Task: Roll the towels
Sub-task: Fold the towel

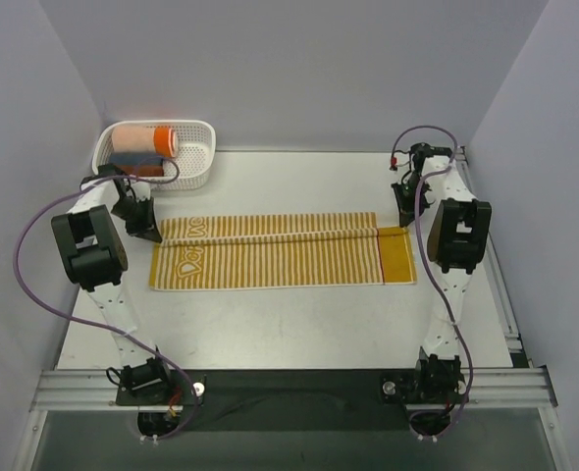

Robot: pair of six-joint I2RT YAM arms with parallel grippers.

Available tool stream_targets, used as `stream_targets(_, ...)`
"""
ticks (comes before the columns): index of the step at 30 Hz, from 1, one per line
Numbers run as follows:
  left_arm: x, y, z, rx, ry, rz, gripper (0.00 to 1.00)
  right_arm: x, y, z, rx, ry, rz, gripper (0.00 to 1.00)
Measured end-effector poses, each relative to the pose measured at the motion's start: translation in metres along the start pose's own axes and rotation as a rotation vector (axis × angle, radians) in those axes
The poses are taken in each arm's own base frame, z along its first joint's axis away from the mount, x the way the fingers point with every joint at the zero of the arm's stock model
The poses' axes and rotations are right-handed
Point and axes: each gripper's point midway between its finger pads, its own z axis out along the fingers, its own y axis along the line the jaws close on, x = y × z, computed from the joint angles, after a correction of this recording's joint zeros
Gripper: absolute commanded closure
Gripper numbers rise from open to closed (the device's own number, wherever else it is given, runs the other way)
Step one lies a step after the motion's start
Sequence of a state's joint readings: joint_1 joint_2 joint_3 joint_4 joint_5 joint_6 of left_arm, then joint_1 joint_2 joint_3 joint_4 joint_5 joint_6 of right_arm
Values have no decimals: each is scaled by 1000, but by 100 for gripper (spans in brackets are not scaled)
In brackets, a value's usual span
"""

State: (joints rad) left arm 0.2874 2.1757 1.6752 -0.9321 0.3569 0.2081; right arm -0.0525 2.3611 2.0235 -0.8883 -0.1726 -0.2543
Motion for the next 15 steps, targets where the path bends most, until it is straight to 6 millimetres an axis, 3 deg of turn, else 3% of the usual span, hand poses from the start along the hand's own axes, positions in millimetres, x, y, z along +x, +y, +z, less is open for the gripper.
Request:
stream_targets(7,-4,1,-4,-13,-21,15,100,2,5,-7,-30,-16,4,100)
stream_targets(15,3,-7,-46,-30,-100,76,100,9,0,-74,-49,-149,-4,100)
